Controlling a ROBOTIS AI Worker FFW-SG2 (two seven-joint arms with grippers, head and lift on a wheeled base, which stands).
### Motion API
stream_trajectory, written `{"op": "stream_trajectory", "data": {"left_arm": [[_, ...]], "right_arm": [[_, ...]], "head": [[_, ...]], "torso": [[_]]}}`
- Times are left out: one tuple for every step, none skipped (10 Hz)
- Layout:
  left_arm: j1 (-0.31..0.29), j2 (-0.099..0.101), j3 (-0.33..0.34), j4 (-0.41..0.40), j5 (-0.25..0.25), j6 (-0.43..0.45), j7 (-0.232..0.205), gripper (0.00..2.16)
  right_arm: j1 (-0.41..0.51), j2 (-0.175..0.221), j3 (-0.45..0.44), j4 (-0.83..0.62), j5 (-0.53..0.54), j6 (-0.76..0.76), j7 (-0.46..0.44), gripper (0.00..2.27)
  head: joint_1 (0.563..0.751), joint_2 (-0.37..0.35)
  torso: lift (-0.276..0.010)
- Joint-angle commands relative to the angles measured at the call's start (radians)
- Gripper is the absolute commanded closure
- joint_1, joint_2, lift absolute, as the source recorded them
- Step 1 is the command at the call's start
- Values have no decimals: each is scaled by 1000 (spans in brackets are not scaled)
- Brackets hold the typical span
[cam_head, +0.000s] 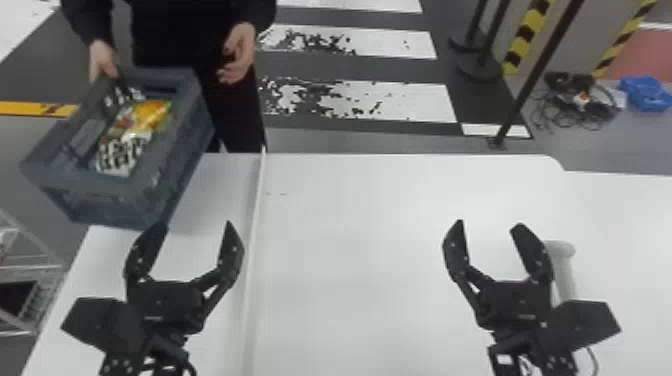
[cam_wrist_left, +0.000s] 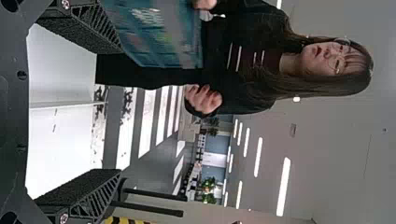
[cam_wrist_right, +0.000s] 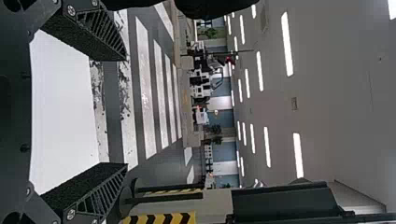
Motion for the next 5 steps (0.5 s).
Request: {"op": "stream_trajectory", "data": {"left_arm": [[2, 0, 4, -7, -1, 34, 0, 76], [2, 0, 5, -9, 0, 37, 0, 76], [2, 0, 5, -9, 0, 37, 0, 76], [2, 0, 7, -9, 0, 37, 2, 76], [2, 0, 7, -9, -1, 34, 8, 76]], "right_arm": [[3, 0, 0, -2, 0, -5, -1, 117], [4, 0, 1, -2, 0, -5, -4, 117], [4, 0, 1, -2, 0, -5, -4, 120], [4, 0, 1, -4, 0, -5, -4, 120], [6, -2, 0, -5, 0, -5, -4, 120]], "head": [[695, -45], [695, -45], [695, -45], [695, -44], [695, -43]], "torso": [[-29], [-29], [-29], [-29], [-29]]}}
